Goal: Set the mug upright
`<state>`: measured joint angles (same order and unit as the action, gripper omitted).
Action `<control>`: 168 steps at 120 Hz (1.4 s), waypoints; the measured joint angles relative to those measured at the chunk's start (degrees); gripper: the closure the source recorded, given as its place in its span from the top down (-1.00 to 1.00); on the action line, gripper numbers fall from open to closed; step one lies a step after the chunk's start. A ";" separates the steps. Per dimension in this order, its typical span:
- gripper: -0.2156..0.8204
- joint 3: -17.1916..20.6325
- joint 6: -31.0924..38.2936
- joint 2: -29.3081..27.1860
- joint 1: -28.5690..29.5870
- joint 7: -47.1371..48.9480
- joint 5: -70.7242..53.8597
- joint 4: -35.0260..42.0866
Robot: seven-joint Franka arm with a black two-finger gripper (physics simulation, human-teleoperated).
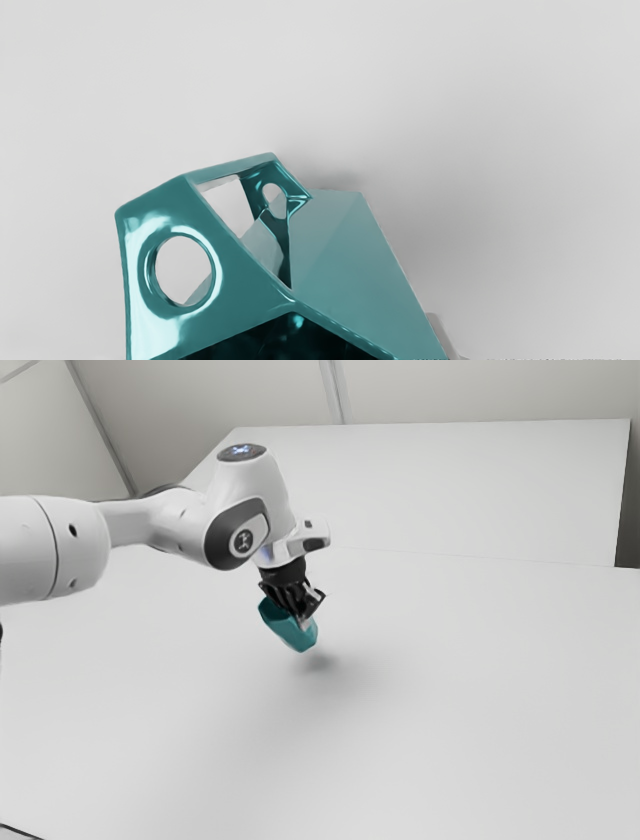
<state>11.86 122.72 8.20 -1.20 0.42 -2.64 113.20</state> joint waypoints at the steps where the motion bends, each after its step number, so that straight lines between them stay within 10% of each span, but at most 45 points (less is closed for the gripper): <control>1: -0.93 0.00 0.06 -0.06 0.14 0.12 -0.06 0.22; 134: -0.92 0.09 6.04 1.17 5.29 6.71 -4.67 8.34; 168: 0.11 0.58 5.59 -1.57 4.85 6.82 -4.41 8.33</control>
<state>12.44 128.31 6.63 3.65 7.25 -7.05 121.53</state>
